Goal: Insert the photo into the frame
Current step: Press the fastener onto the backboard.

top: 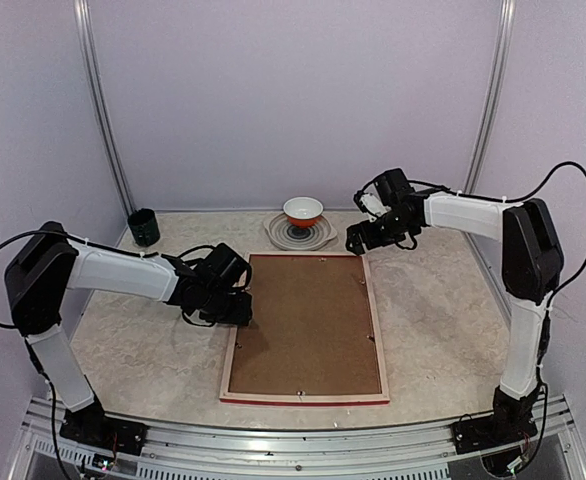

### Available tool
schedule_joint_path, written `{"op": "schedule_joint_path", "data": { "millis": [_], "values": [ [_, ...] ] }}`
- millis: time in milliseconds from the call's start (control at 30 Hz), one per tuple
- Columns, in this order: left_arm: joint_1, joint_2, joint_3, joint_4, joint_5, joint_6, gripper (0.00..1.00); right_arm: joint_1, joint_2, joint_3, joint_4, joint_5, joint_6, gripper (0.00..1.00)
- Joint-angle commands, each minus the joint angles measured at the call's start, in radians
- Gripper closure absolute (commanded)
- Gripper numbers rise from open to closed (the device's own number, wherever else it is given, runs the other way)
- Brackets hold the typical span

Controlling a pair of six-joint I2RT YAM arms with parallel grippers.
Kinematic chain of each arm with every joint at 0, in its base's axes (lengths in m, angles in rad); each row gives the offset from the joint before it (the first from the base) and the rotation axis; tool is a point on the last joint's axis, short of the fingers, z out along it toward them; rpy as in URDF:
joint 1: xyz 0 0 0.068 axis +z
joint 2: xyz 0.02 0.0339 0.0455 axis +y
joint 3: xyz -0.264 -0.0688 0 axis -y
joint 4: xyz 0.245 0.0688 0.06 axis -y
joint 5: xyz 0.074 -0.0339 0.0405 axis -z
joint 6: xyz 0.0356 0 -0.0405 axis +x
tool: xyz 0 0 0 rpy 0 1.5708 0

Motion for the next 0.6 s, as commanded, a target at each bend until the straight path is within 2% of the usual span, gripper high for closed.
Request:
{"op": "schedule_joint_path", "data": {
  "millis": [0,133,267,567],
  "values": [
    [-0.001,0.011,-0.014,0.035,0.006,0.015,0.47,-0.006,0.080,0.099,-0.003,-0.013,-0.168,0.01],
    [0.001,0.011,-0.021,0.037,0.002,0.014,0.50,-0.006,0.132,0.157,0.005,-0.059,-0.300,0.01],
    [0.006,0.008,-0.029,0.040,0.002,0.014,0.51,-0.005,0.130,0.122,0.090,-0.104,-0.388,0.01],
    [0.025,0.000,-0.030,0.039,-0.001,0.016,0.52,-0.006,0.261,0.221,0.088,-0.189,-0.414,0.02]
  ]
}}
